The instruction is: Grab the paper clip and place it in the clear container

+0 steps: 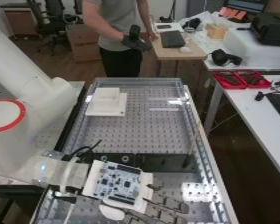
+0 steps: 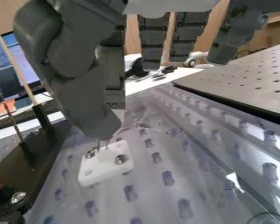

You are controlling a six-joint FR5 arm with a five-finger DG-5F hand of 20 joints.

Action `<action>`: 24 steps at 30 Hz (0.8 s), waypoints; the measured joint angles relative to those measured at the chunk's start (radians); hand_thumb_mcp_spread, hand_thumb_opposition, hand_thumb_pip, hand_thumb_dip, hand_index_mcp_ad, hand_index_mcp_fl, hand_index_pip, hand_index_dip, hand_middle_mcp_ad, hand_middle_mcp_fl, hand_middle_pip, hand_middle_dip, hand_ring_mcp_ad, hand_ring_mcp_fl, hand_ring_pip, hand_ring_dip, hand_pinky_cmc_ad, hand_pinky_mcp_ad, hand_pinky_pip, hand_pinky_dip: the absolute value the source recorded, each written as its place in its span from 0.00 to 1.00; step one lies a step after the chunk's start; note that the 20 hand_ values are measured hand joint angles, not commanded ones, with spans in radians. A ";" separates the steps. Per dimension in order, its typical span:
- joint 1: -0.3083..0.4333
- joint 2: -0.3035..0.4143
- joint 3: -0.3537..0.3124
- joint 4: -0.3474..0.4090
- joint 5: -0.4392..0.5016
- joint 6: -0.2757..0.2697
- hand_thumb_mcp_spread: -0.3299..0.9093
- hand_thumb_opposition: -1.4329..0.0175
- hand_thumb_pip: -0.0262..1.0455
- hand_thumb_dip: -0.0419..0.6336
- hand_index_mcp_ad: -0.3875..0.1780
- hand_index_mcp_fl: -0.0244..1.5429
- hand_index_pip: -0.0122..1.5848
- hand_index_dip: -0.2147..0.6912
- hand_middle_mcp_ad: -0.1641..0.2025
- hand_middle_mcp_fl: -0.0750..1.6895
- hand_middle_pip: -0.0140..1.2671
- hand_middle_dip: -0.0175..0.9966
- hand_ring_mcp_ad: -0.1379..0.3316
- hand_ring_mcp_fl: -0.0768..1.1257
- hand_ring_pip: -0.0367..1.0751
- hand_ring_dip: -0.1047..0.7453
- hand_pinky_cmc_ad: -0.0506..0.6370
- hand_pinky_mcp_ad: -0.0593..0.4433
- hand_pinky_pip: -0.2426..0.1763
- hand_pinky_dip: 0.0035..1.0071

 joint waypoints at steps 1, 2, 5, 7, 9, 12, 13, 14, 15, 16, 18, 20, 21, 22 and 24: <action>0.000 0.000 0.000 0.002 0.000 0.003 0.66 0.37 0.70 0.52 0.39 0.24 0.96 0.37 0.61 0.08 0.12 0.20 0.48 0.06 0.12 0.21 0.43 0.54 0.44 0.18; 0.000 0.000 0.000 0.003 0.000 0.006 0.66 0.37 0.69 0.52 0.39 0.26 0.96 0.37 0.61 0.08 0.12 0.20 0.48 0.06 0.11 0.21 0.43 0.54 0.44 0.18; 0.000 0.000 0.000 0.008 -0.002 0.012 0.67 0.34 0.67 0.52 0.39 0.29 0.95 0.37 0.61 0.08 0.12 0.20 0.48 0.06 0.12 0.21 0.45 0.54 0.44 0.18; 0.001 0.000 -0.001 0.013 -0.001 0.022 0.67 0.34 0.67 0.52 0.39 0.29 0.95 0.37 0.61 0.10 0.12 0.20 0.48 0.06 0.12 0.21 0.46 0.54 0.47 0.19; 0.001 0.000 -0.002 0.019 0.000 0.032 0.67 0.33 0.66 0.51 0.39 0.31 0.95 0.37 0.61 0.11 0.12 0.20 0.48 0.06 0.12 0.21 0.47 0.54 0.47 0.19; 0.001 0.001 -0.007 0.031 0.003 0.052 0.68 0.32 0.66 0.50 0.39 0.32 0.93 0.36 0.61 0.11 0.12 0.20 0.48 0.06 0.12 0.21 0.47 0.54 0.48 0.19; 0.002 0.001 -0.009 0.035 0.005 0.061 0.67 0.32 0.66 0.50 0.39 0.35 0.92 0.36 0.61 0.11 0.12 0.20 0.48 0.06 0.12 0.21 0.47 0.54 0.48 0.19; 0.002 0.002 -0.010 0.038 0.006 0.067 0.68 0.32 0.65 0.50 0.39 0.36 0.91 0.36 0.61 0.11 0.12 0.20 0.48 0.06 0.12 0.21 0.47 0.55 0.48 0.19; 0.002 0.004 -0.012 0.042 0.007 0.075 0.69 0.32 0.64 0.50 0.39 0.37 0.89 0.36 0.61 0.12 0.12 0.20 0.48 0.06 0.12 0.21 0.48 0.54 0.48 0.19; 0.002 0.006 -0.014 0.045 0.008 0.080 0.69 0.31 0.64 0.50 0.39 0.38 0.89 0.35 0.61 0.12 0.12 0.20 0.48 0.06 0.12 0.21 0.48 0.55 0.47 0.19; 0.003 0.012 -0.018 0.049 0.009 0.086 0.69 0.31 0.64 0.50 0.39 0.39 0.89 0.34 0.61 0.12 0.12 0.20 0.48 0.06 0.12 0.21 0.48 0.54 0.48 0.19; 0.004 0.021 -0.023 0.055 0.010 0.092 0.68 0.31 0.64 0.50 0.39 0.39 0.89 0.34 0.61 0.12 0.12 0.20 0.48 0.06 0.13 0.21 0.48 0.54 0.48 0.19; 0.005 0.029 -0.028 0.061 0.011 0.096 0.68 0.31 0.64 0.50 0.39 0.39 0.88 0.34 0.61 0.13 0.12 0.20 0.48 0.06 0.12 0.21 0.48 0.54 0.48 0.19; 0.007 0.039 -0.034 0.070 0.012 0.102 0.69 0.30 0.64 0.50 0.39 0.39 0.88 0.34 0.61 0.13 0.12 0.20 0.48 0.06 0.13 0.21 0.48 0.54 0.48 0.19; 0.008 0.056 -0.046 0.085 0.013 0.110 0.69 0.30 0.64 0.50 0.39 0.39 0.88 0.34 0.61 0.13 0.12 0.20 0.48 0.06 0.13 0.21 0.48 0.54 0.48 0.19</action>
